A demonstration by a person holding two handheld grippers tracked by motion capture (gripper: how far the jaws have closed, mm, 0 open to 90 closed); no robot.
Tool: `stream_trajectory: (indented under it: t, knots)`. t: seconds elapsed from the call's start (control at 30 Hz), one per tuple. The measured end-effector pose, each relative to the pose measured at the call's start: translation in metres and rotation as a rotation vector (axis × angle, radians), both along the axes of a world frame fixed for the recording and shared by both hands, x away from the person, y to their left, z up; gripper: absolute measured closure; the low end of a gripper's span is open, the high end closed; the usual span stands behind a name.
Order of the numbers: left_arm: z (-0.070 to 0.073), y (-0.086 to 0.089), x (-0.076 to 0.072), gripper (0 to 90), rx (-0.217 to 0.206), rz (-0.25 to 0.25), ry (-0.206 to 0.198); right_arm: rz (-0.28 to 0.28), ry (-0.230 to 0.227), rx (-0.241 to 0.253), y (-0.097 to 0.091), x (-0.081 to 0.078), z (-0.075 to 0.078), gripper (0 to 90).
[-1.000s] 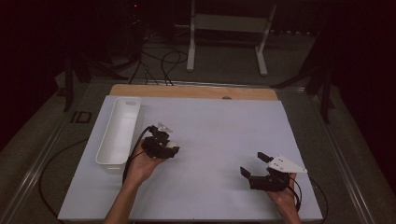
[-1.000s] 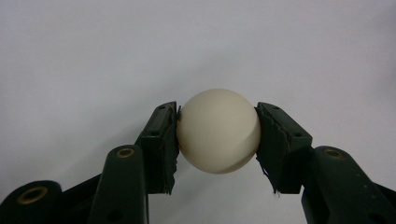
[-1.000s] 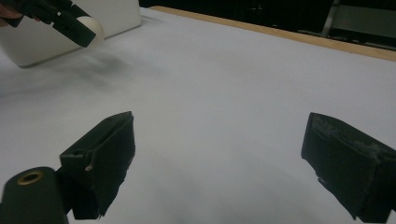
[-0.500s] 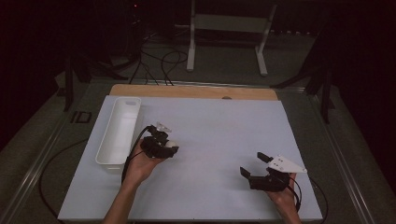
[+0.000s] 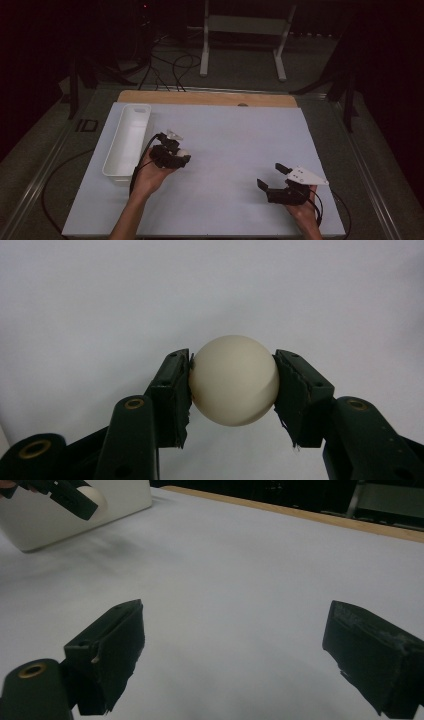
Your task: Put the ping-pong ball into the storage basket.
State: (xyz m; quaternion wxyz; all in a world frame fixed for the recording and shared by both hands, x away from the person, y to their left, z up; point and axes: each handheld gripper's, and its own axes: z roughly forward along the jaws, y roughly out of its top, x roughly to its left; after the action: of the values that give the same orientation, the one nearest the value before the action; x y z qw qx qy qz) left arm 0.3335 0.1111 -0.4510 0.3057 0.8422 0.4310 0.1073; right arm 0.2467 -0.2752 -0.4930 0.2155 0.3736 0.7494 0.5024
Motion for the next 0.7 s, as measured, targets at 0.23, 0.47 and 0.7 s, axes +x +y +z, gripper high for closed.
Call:
stream_trajectory:
  t: [0.23, 0.47, 0.7]
  knots:
    - [0.0026, 0.0014, -0.0007, 51.2, -0.003, 0.005, -0.005, -0.003, -0.002, 0.000, -0.0007, -0.0001, 0.0003, 9.5]
    - [0.0062, 0.0028, -0.0010, 51.2, -0.005, 0.005, -0.009, -0.005, -0.001, 0.002, -0.0007, -0.0004, 0.0006, 9.5]
    - [0.0080, 0.0058, -0.0015, 51.3, -0.008, 0.013, -0.007, -0.005, -0.001, 0.002, -0.0007, -0.0005, 0.0007, 9.5]
